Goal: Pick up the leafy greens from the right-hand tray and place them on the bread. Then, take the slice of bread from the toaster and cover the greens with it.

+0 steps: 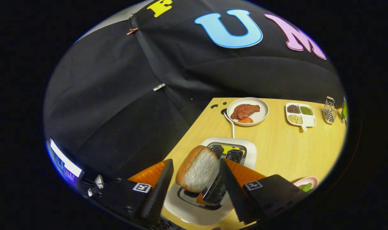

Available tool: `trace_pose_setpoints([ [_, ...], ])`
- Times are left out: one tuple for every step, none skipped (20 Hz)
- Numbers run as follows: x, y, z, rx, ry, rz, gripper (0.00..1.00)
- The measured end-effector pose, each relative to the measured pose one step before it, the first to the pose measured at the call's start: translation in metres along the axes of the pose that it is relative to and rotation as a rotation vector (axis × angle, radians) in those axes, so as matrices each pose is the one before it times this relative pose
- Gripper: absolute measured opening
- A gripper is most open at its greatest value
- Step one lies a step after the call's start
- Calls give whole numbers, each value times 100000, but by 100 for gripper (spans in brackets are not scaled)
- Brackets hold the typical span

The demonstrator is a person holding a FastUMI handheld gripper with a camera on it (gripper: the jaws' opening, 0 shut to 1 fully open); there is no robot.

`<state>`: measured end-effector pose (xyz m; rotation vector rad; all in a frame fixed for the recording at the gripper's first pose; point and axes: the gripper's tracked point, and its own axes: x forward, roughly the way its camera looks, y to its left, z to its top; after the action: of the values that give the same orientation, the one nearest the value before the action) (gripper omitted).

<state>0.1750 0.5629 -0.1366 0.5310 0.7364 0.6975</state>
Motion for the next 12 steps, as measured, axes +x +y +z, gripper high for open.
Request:
trace_pose_setpoints([
  [437,511,-85,3056,935,1865,82],
  [211,158,-106,2406,284,278,77],
  [17,-112,67,2089,587,-144,67],
  [-201,-146,-69,2380,1006,-1204,56],
  [-485,-435,35,1287,78,-3528,45],
  [-527,-990,356,-204,-1273,-4512,33],
  [-362,-683,118,-168,-1262,-2930,21],
  [9,349,-63,571,136,1334,13],
  [36,400,-430,1448,975,2529,12],
  [-500,371,-319,1125,906,1442,9],
  [-402,124,145,-101,-392,612,10],
  [-740,134,539,-145,-1471,875,10],
])
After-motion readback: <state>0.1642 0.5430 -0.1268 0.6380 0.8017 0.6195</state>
